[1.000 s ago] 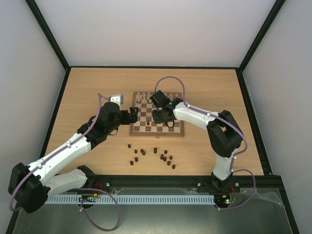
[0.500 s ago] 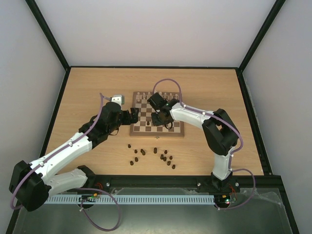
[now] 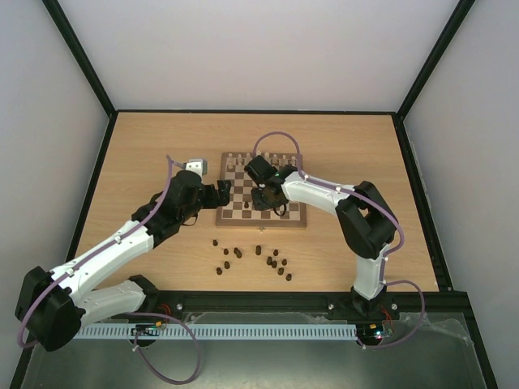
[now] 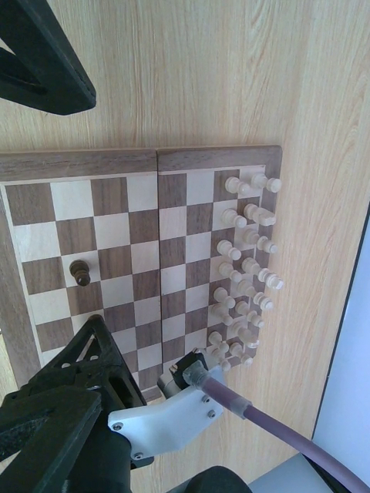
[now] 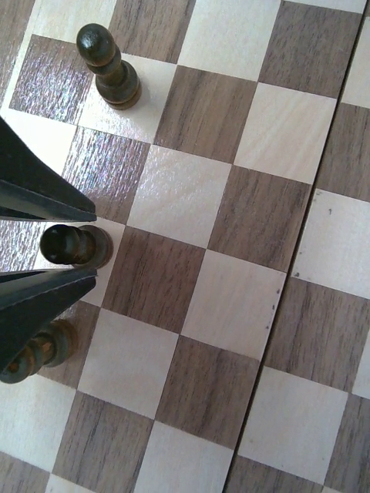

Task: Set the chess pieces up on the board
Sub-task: Adjust the chess piece on the chessboard.

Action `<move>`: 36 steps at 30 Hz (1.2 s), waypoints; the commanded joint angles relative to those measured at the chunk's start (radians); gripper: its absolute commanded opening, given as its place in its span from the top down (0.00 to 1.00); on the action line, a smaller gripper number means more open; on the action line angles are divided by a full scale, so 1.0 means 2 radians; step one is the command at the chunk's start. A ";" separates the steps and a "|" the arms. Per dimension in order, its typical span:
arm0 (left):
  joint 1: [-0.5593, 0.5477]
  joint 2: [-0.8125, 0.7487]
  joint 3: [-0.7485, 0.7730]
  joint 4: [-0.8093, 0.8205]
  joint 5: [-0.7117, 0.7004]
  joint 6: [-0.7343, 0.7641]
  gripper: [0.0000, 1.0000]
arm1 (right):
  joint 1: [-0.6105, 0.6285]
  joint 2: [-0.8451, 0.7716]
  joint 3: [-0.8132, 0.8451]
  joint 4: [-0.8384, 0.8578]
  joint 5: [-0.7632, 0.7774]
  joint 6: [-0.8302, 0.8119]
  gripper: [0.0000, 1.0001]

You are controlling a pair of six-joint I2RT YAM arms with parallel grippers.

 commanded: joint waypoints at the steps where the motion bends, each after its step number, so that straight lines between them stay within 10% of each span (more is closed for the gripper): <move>1: 0.002 0.002 -0.006 0.010 0.003 -0.002 0.00 | 0.004 -0.010 -0.004 -0.027 0.007 0.003 0.81; 28: 0.003 0.002 -0.008 0.012 0.008 -0.003 0.00 | 0.010 -0.026 -0.018 -0.032 0.013 0.011 0.84; 36: 0.003 0.001 -0.008 0.011 0.004 -0.003 0.00 | 0.019 -0.050 -0.019 -0.036 0.017 0.013 0.68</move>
